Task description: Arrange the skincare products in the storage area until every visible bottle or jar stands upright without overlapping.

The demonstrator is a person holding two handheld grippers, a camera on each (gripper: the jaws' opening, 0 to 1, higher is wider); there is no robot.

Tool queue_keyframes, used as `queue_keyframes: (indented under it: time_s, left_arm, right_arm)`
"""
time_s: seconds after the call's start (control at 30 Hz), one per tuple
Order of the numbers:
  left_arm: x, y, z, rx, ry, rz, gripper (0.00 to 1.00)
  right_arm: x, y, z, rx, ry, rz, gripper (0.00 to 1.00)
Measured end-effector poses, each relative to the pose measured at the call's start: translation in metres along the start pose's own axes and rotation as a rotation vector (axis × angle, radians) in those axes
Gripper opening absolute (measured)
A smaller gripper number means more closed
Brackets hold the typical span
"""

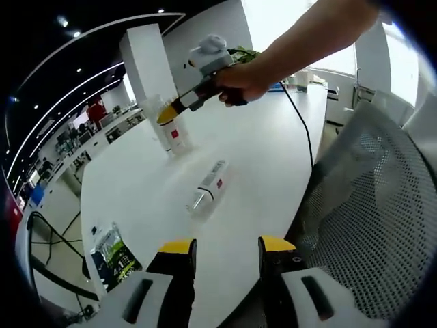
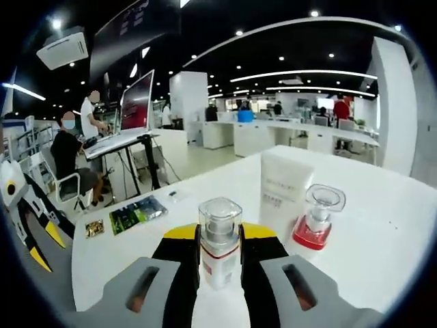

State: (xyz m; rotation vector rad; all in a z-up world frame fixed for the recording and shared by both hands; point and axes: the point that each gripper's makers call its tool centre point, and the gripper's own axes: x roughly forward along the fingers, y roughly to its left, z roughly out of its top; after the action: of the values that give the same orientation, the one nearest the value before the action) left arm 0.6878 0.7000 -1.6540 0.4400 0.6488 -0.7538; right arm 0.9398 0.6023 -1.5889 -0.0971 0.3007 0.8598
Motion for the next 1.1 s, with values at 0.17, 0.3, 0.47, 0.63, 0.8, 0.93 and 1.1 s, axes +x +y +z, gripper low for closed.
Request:
queue_keyframes:
  time_s: [0.17, 0.3, 0.47, 0.63, 0.8, 0.93, 1.1]
  left_arm:
    - [0.0, 0.0, 0.0, 0.005, 0.002, 0.0, 0.37]
    - [0.0, -0.001, -0.001, 0.007, 0.003, -0.002, 0.37]
    - [0.0, -0.001, -0.001, 0.003, 0.006, -0.002, 0.37]
    - [0.0, 0.0, -0.002, 0.007, 0.009, 0.0, 0.36]
    - [0.001, 0.001, -0.002, 0.007, 0.011, 0.004, 0.36]
    - [0.001, 0.0, -0.003, 0.009, 0.015, 0.003, 0.35]
    - [0.001, 0.0, -0.004, 0.008, 0.018, 0.001, 0.34]
  right_arm:
    - [0.004, -0.004, -0.003, -0.015, 0.0, -0.003, 0.19]
    - [0.009, -0.007, -0.008, -0.036, 0.016, -0.005, 0.19]
    - [0.012, -0.008, -0.011, -0.059, 0.009, -0.009, 0.19]
    - [0.016, -0.008, -0.019, -0.071, 0.024, -0.007, 0.19]
    - [0.018, -0.009, -0.025, -0.071, 0.029, -0.009, 0.19]
    - [0.02, -0.01, -0.026, -0.07, 0.023, -0.012, 0.19]
    - [0.021, -0.014, -0.028, -0.082, 0.026, -0.016, 0.19]
